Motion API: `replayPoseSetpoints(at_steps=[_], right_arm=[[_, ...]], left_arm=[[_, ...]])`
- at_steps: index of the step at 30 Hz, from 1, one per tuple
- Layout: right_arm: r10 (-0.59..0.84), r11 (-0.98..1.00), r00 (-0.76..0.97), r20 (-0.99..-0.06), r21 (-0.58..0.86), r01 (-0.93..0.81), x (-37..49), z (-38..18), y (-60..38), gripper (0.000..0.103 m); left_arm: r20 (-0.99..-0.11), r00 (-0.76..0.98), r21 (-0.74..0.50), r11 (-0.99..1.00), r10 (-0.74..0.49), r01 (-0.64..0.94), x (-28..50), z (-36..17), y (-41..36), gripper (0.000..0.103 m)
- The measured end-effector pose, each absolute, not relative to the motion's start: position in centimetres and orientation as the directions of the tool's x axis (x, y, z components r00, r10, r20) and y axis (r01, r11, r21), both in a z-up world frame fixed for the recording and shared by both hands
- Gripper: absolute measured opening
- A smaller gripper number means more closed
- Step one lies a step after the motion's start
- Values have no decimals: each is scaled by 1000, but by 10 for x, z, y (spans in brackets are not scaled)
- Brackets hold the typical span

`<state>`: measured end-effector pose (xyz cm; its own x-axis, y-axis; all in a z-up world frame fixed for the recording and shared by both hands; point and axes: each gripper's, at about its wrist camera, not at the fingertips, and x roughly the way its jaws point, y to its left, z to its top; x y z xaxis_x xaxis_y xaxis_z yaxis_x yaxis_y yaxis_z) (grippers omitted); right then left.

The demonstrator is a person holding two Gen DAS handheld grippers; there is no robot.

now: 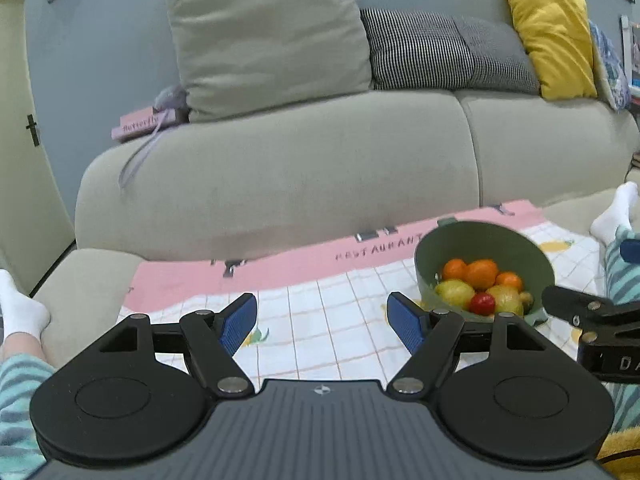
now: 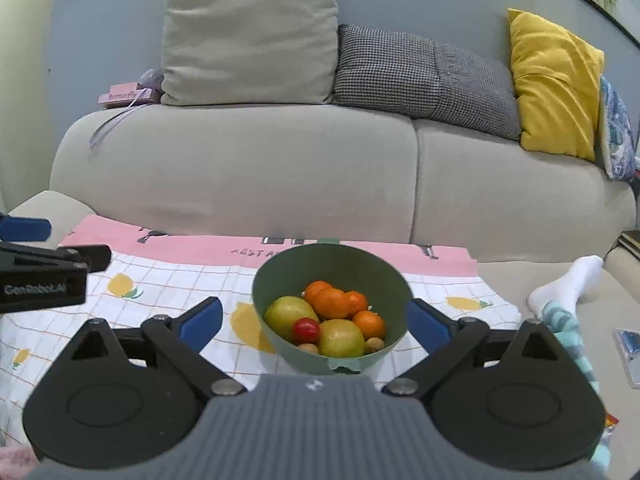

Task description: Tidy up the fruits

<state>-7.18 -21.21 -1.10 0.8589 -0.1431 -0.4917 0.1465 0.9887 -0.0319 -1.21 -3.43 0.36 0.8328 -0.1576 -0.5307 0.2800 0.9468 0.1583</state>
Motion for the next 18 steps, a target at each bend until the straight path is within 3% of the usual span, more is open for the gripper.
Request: replayPoseSetpoints(at_steps=[10,18], right_arm=[[-140,989,820,-555,-30,148,-49,-43,-210,95],[-125,991,822,-556,-37,126,-43,-50,-209,96]], left_arm=[[-617,779,155,955,-107,254,8,-24,-29,87],[-654,752,158,957,-83,243,15,-32,-25,87]])
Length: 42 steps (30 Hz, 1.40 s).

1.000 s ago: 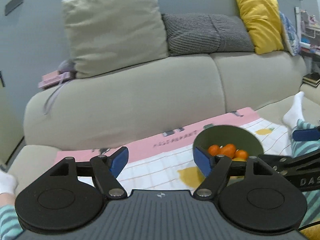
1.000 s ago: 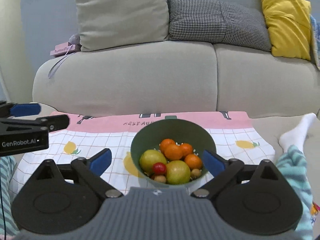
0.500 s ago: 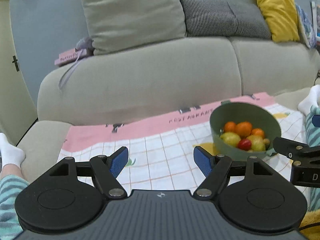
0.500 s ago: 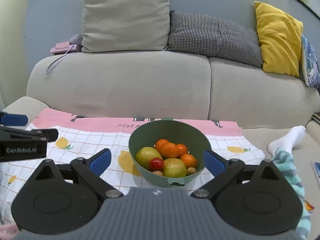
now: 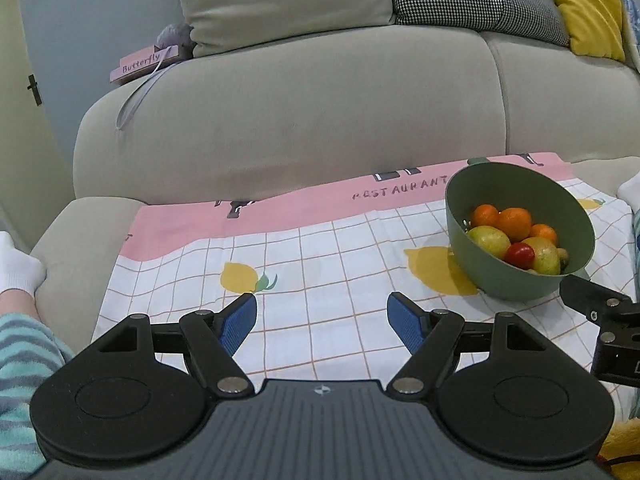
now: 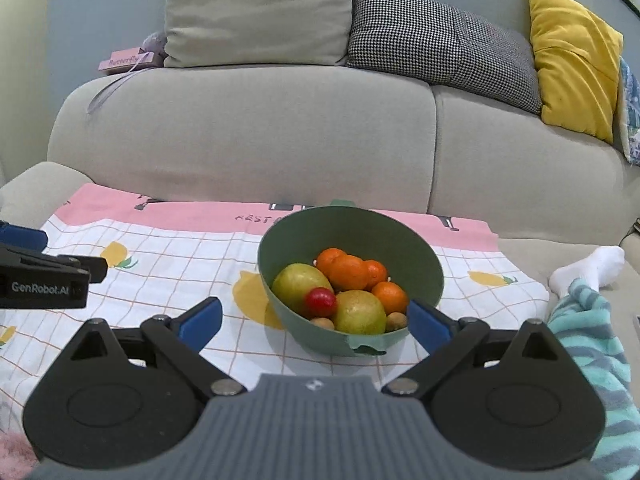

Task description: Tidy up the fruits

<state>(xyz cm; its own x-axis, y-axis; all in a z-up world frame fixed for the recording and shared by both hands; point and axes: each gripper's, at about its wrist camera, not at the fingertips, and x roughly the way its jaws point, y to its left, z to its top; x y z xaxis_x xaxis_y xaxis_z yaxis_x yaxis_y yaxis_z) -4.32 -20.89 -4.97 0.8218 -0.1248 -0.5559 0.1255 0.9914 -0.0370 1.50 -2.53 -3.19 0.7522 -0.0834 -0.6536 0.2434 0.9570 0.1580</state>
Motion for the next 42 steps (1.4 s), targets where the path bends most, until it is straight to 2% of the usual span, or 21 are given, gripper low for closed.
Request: replayPoseSetpoints(at_steps=[17,42], right_arm=[[-96,995,855,-509,-36,90,-52,-38,-202,96],[-75,997,844,-531,-44,61,-51,-41,-196,96]], left_arm=[[-642,763,169,956,-78,240,9,-26,-23,87],[-633,770,159,960,-79,229,8,-22,-19,87]])
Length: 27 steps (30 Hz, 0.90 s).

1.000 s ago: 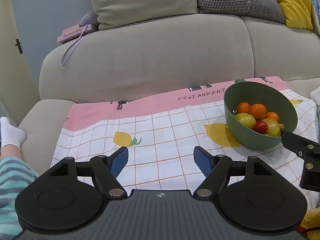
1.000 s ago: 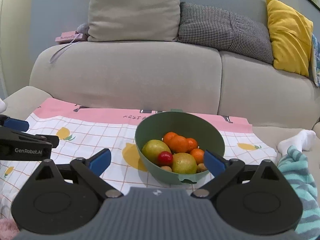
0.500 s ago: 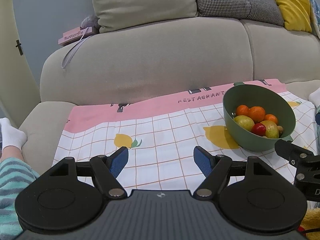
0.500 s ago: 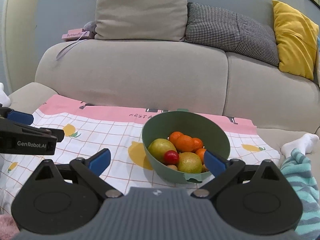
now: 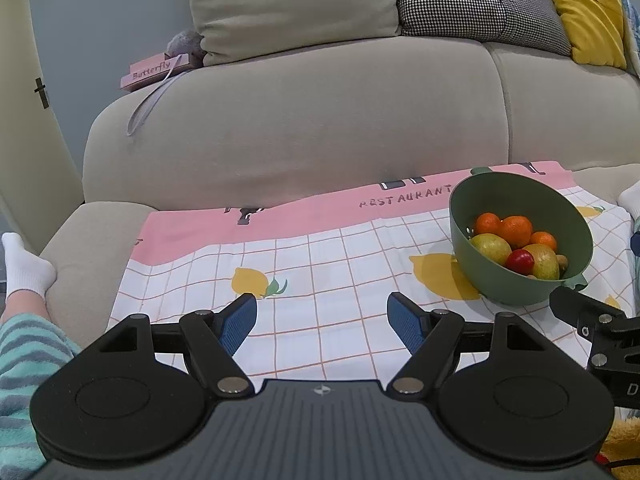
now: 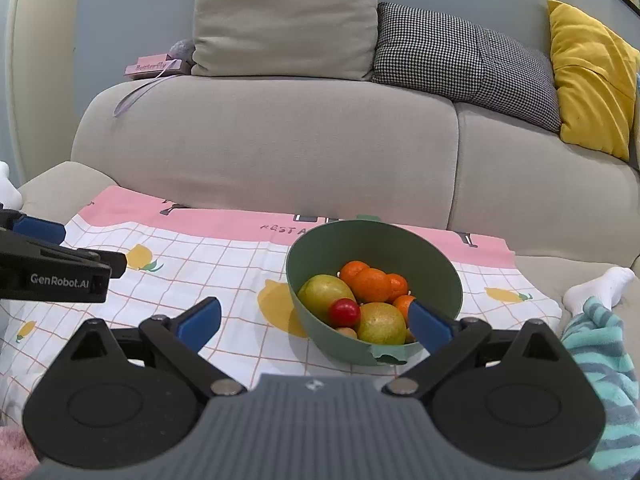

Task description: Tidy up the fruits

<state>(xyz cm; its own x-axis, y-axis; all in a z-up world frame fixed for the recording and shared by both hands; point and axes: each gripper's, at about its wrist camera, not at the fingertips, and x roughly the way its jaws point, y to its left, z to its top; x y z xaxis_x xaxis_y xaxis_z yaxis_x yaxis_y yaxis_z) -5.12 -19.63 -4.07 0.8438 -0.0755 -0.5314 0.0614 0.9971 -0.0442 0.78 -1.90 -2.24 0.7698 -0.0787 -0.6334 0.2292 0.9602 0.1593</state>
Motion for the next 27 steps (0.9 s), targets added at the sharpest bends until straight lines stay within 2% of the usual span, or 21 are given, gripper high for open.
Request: replayPoseSetpoints(at_steps=[27], right_arm=[[-72,997,838,-541,-44,57,-50,-44,-198,99]], left_arm=[[-631,772,156,961,-81,228,8,-21,-17,87]])
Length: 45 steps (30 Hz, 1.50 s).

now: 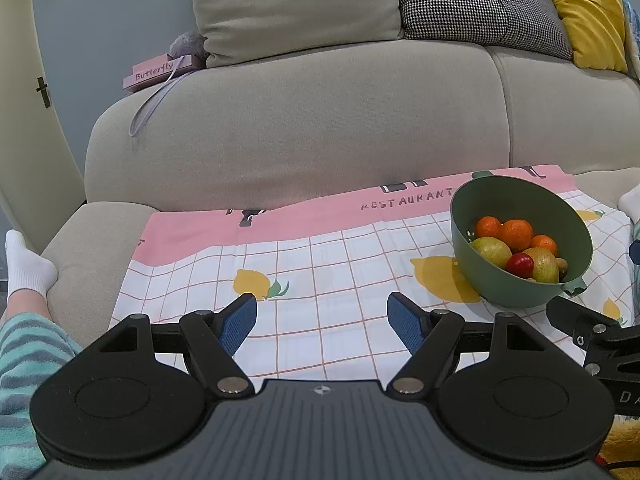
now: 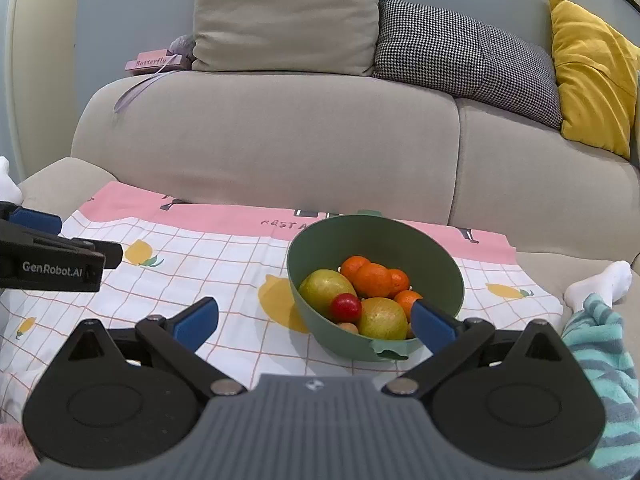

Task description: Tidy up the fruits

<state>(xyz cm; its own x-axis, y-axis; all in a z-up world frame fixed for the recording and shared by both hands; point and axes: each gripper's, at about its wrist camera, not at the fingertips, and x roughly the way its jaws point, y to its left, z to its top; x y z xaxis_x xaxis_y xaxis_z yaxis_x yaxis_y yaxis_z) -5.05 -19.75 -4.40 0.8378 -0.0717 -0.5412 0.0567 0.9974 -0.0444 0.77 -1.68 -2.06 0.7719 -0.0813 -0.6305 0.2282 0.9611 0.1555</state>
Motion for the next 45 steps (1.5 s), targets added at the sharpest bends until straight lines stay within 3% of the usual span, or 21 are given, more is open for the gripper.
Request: replayPoseSetpoints(at_steps=[32,45], right_arm=[[-71,997,836,-544,-44,56,-51,-45,-197,99],[-66,998,807,-586,-31,59,-48,-52,-197,99]], left_arm=[[-618,780,141,963,-96,230,4,-15,-17,87],[-609,785,124,962,-119,242,2,-13,-13,87]])
